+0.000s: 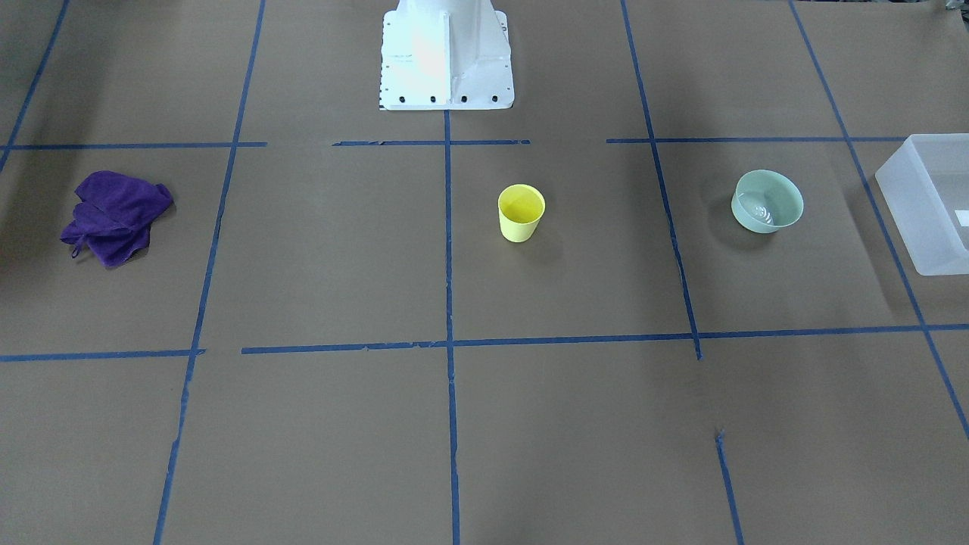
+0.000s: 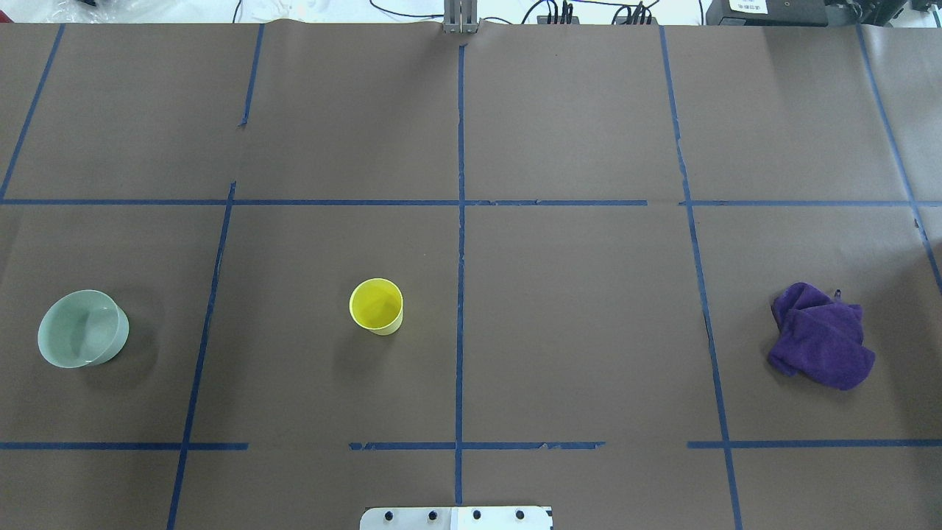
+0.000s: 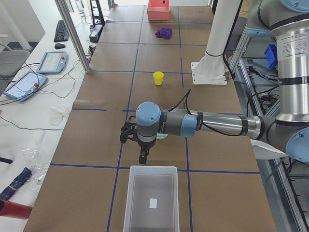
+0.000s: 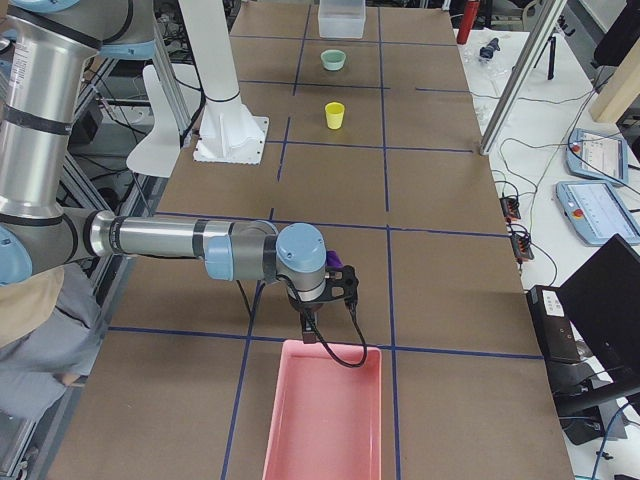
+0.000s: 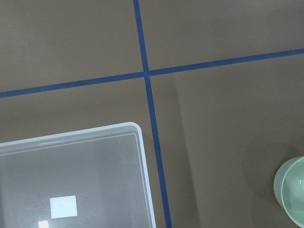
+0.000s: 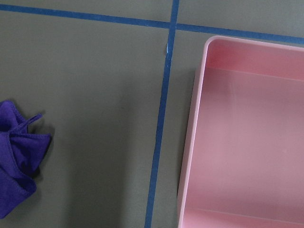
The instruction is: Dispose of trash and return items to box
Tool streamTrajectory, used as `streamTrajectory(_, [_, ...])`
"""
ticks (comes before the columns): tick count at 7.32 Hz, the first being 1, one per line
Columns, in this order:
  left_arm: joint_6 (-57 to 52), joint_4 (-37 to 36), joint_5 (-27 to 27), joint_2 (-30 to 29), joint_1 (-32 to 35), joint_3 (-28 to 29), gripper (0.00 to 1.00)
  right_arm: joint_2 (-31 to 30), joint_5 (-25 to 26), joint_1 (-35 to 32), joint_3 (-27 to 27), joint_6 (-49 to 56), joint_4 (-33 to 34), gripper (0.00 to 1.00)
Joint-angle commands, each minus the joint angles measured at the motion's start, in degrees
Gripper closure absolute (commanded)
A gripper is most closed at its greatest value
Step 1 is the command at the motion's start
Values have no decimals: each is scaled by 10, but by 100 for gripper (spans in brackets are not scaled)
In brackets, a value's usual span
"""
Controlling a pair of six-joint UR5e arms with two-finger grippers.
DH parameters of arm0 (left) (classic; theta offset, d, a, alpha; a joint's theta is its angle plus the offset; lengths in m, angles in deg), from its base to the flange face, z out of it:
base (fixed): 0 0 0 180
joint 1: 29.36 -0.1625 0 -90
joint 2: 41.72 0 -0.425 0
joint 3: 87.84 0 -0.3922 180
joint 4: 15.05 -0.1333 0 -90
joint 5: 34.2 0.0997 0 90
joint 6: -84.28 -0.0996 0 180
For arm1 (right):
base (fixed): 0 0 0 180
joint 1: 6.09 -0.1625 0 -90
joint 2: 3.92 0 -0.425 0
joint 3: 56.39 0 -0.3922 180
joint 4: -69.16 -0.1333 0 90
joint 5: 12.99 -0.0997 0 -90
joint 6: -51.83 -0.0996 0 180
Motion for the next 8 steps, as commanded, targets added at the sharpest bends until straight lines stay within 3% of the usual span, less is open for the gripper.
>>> streamTrajectory(1, [-3,-1,0,-2,0,-26,0,2,1,0,3,7,-1,0])
streamTrajectory(5, [0,47,-2,-35,-24,-27,0,23,1,1,17,-1,-3,0])
streamTrajectory(6, [-3,90,-8,-49,-24,-27,0,45,2,0,24,-1,-12,0])
streamTrajectory(8, [3,285,-16,-50,-24,4,0,50,6,0,23,-2,-68,0])
